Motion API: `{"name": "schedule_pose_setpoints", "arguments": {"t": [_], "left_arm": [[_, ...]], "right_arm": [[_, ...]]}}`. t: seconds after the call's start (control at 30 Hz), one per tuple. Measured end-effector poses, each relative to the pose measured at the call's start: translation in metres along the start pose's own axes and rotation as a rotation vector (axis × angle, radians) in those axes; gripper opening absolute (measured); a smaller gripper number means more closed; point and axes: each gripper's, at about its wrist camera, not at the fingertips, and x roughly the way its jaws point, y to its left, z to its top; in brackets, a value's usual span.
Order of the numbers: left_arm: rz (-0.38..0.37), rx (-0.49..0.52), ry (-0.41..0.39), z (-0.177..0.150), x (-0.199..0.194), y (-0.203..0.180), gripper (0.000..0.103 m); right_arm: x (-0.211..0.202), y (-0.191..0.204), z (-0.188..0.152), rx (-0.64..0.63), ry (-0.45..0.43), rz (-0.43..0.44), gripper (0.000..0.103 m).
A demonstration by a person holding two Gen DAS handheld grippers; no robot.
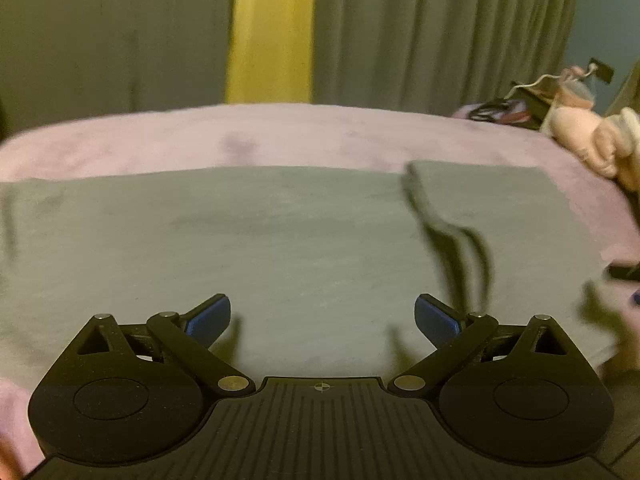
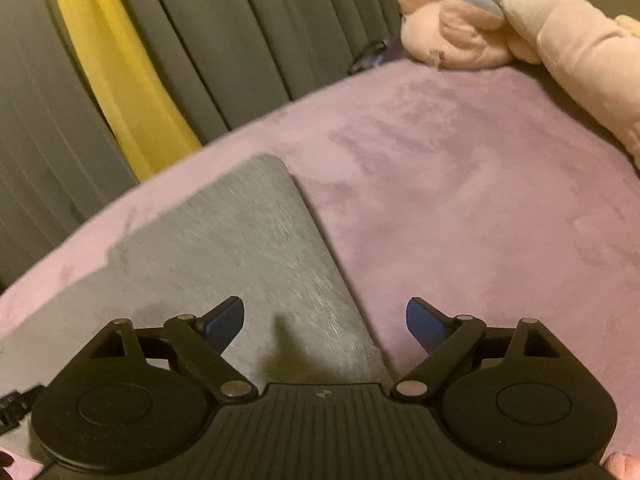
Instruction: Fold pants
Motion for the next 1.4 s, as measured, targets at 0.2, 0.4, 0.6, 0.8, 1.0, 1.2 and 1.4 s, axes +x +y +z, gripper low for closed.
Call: {"name": "schedule_pose_setpoints", "arguments": {"t": [0.2, 0.4, 0.6, 0.8, 1.0, 1.2, 1.4], "left_arm": [[-0.240, -0.122, 0.135, 0.034, 0.042, -0.031, 0.076], [-0.369, -0.238, 0.349, 0.039, 0.107, -0.039, 0.048], [-0.409, -0.372, 0.391, 0.033, 0.132, -0.045, 0.017], [-0.387, -0.243, 0.236, 0.035, 0.095, -0.051, 0.012], [-0.265, -0.183, 0.166, 0.043, 0.064, -0.019, 0.013], [-0.173, -0.179, 0.209, 0.035, 0.058, 0.009, 0.038], [-0.181, -0.228, 0.193, 0.029, 0.051, 0.009, 0.044]], "right_arm": [[0.018, 0.013, -0.004, -0.030, 0.056, -0.008, 0.089], [0.024, 0.014, -0.007, -0.026, 0.086, 0.022, 0.089], [0.030, 0.011, -0.008, 0.011, 0.120, 0.036, 0.089], [0.023, 0.012, -0.010, 0.001, 0.088, 0.074, 0.093], [0.024, 0.015, -0.011, -0.010, 0.128, 0.122, 0.095], [0.031, 0.030, -0.014, -0.085, 0.166, 0.099, 0.096], [0.033, 0.034, -0.015, -0.096, 0.177, 0.083, 0.096]]}}
